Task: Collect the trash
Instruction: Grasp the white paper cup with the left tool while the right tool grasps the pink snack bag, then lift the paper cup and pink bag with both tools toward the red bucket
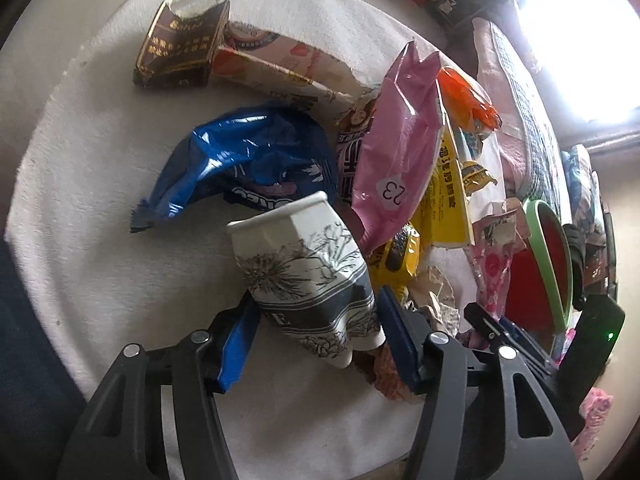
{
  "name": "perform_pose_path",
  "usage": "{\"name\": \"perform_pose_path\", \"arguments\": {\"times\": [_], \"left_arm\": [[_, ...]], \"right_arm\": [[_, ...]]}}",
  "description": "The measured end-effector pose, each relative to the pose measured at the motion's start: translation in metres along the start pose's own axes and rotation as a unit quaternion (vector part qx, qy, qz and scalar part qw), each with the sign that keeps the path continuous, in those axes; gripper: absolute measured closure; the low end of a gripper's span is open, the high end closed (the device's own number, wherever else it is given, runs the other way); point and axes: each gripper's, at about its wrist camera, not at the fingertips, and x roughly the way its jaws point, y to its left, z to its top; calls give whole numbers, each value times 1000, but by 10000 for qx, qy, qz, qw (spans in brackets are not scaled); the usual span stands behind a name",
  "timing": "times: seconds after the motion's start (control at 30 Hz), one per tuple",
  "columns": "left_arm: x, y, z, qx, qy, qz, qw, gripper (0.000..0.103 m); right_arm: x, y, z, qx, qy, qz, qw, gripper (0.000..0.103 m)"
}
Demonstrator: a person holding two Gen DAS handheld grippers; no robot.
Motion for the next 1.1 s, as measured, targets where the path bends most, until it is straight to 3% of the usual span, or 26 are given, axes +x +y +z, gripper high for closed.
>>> {"name": "perform_pose_path", "arguments": {"times": [0.37,0.73,0.77,0.83,1.1], "left_arm": [[-30,-16,-10,746,-277,472,9957,49],[-53,-39,-15,1224,-485,534,9899,50],[-56,-43,-15,1314,-524,557,9884,51],[-60,-50,-16,1457,-546,569,9862,66],[-65,-69,-12,1621,-548,432,9843,71]], "right_arm": [[-27,-4,-6,-12,-210,97,9997,59],[-53,5,6,-68,-464,189,9987,59],[-55,5,7,-66,-486,203,9986,59],[-60,7,9,-59,-545,233,9982,59],[-74,8,17,-89,-739,216,9970,60]]}}
